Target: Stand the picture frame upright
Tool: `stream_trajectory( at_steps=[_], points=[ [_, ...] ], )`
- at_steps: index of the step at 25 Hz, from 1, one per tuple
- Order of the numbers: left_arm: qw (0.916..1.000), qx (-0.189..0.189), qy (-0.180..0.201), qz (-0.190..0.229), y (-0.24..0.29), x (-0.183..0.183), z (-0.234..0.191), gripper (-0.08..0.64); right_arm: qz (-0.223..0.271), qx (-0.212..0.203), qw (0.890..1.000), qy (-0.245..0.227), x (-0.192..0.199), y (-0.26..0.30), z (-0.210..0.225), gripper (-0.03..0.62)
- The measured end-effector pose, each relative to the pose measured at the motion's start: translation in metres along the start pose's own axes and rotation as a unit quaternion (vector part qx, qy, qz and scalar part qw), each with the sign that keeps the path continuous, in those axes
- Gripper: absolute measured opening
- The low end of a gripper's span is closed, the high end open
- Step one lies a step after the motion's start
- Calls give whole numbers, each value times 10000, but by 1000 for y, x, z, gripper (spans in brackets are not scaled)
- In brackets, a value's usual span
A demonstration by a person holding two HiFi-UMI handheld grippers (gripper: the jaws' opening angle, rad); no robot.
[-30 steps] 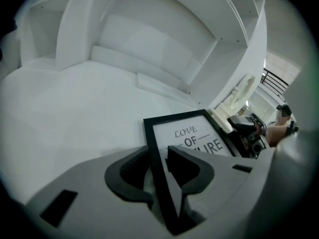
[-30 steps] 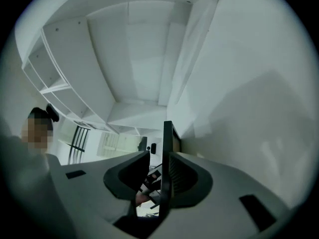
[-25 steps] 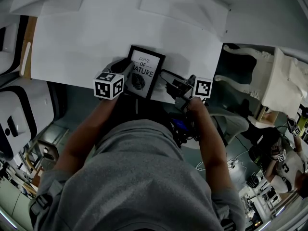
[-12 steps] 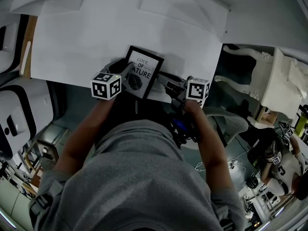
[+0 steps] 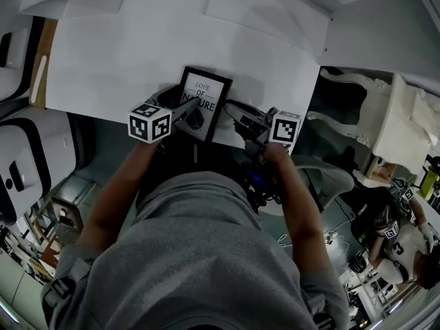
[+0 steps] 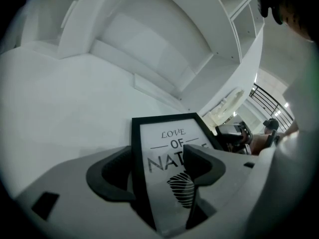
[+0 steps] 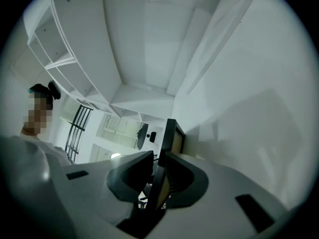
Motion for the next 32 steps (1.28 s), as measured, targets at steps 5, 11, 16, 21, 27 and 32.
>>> stream_trajectory(
  at_steps=[5,11,16,21,27,32],
  points=[
    [9996,179,-229,-66,0,-1,1,318,180,-344,9992,28,-7,4,-10,84],
    [9996,65,-222,-190,0,-1,-5,313,-200,-66,9997,-158,-1,3,-2,84],
    [9985,-461,-193,-203,0,-5,-16,190,-363,413,9983,-177,8,-4,20,86],
    [9965,-761,-256,-244,-2,-6,-23,91,-493,705,9962,-107,17,-7,35,86],
    [9964,-636,-551,-113,-7,-9,-26,72,-365,656,9971,-74,13,-5,32,86],
    [9952,-411,-886,5,-11,-12,-29,71,-346,594,9976,-7,15,-5,34,98]
  ],
)
Point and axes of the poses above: the fingertips, and each gripper's own axes: y forward along the fingers, z to its right, x out of its underside, the point moved 4 cm from there along -y, backward along the fingers, and after that the axes turned 15 degrees about -y, right-handed, at the moved point
